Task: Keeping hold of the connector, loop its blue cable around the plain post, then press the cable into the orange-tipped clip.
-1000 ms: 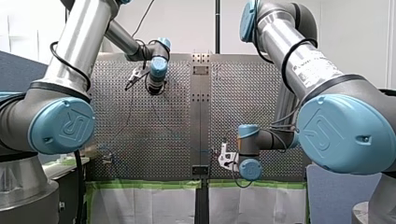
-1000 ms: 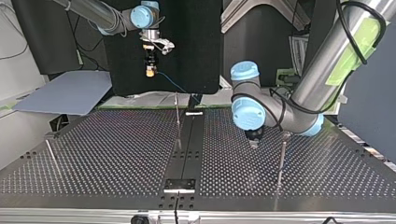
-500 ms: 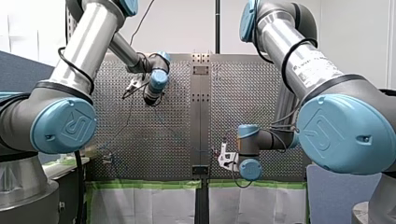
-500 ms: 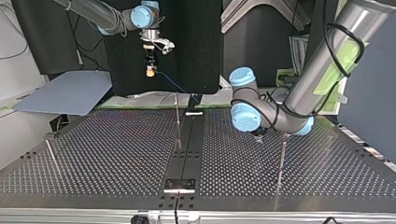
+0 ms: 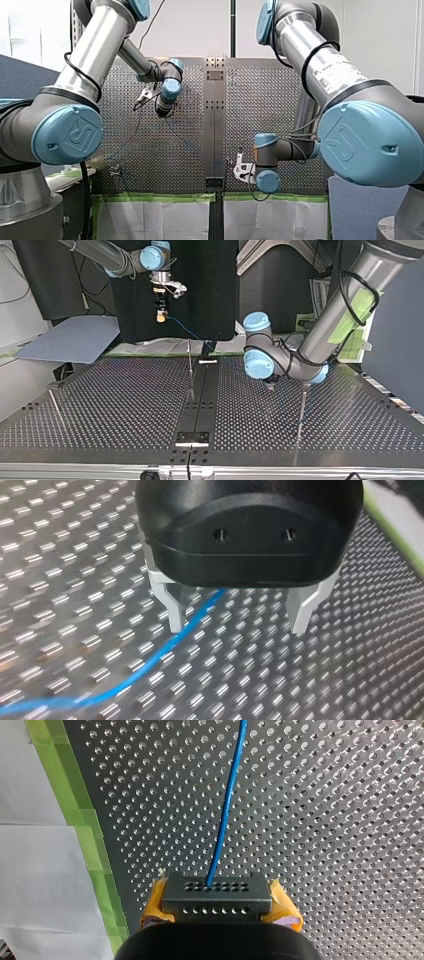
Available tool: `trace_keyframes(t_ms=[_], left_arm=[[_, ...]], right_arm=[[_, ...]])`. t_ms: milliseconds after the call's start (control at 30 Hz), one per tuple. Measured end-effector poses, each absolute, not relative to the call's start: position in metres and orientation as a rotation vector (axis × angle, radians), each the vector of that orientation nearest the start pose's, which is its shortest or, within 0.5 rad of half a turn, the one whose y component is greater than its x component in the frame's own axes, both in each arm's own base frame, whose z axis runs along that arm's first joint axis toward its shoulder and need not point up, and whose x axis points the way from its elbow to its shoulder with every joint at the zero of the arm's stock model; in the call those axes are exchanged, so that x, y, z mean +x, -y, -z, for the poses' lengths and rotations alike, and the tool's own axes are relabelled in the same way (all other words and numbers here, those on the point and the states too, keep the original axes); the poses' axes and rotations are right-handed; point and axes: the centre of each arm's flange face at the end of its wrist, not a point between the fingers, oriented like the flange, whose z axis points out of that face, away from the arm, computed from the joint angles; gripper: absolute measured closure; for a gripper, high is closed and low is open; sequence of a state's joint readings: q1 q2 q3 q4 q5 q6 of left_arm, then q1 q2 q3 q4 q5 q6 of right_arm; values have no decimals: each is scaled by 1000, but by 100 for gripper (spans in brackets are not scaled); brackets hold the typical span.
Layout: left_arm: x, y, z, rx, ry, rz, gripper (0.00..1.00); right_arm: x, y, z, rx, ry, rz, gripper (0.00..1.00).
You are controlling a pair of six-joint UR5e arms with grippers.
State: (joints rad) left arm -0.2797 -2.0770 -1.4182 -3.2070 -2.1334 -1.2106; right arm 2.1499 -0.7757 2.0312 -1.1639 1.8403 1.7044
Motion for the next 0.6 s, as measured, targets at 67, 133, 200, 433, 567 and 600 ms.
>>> trace_keyframes(t_ms=[67,133,200,433,567,600], left_arm=[[564,250,-261,282,-1975,-608,0],[564,254,-251,289,-1989,-600,0],[565,258,-238,290,-2001,-585,0],[567,265,-200,303,-2045,-564,0],[566,273,-180,322,-2066,-547,0],[565,276,-177,322,-2068,-538,0]], right_arm=[[369,370,21,1467,1200,-1454,87],[369,369,21,1468,1200,-1453,87],[369,369,21,1468,1201,-1451,87],[370,369,21,1471,1200,-1451,87],[370,368,21,1473,1200,-1452,87],[370,368,21,1473,1200,-1452,87]])
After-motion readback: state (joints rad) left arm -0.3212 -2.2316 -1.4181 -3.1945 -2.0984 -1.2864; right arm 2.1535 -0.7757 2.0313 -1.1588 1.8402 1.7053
